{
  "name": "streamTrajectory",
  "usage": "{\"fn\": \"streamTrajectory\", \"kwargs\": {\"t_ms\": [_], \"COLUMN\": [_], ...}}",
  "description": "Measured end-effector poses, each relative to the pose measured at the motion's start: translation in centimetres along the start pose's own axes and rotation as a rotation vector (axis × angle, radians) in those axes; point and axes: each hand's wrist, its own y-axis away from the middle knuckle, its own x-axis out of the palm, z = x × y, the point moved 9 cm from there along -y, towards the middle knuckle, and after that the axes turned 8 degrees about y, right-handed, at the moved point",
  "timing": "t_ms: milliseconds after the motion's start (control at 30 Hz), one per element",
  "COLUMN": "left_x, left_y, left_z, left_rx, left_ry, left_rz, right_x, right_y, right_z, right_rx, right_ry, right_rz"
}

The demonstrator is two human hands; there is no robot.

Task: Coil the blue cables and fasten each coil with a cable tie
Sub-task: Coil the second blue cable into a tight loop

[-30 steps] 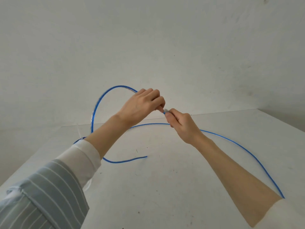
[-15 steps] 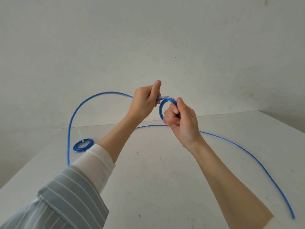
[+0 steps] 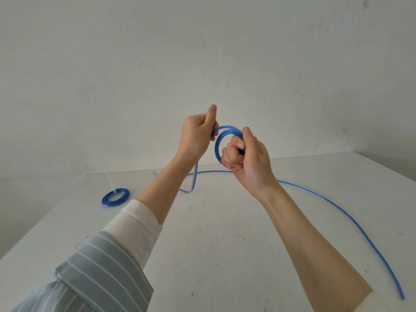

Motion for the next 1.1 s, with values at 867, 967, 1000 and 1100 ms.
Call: {"fn": "streamTrajectory", "kwargs": {"t_ms": [867,967,1000,1100], "left_x": [3.4,3.1,3.0,2.9], "left_y": [7.1,6.8,6.8,6.5], "left_z": [9.1,8.7,8.5,7.5], "left_rx": [-0.152,-0.036,-0.003,0.087], "left_ry": [-0.246,-0.419,-0.45,-0.569], "left_rz": [0.236,0.231,0.225,0.243], "right_x": [-2.5,-3.2,-3.4,-3.2], "right_y": [-4.2,-4.3,-4.1,-2.9], "right_z": [0.1,-2.2,-2.8,-3.4], "right_rx": [-0.237,-0.16,-0.156,-0.302], "right_ry": [0.941,1.196,1.288,1.532], "right_rz": [-0.111,-0.006,0.034,0.124]}}
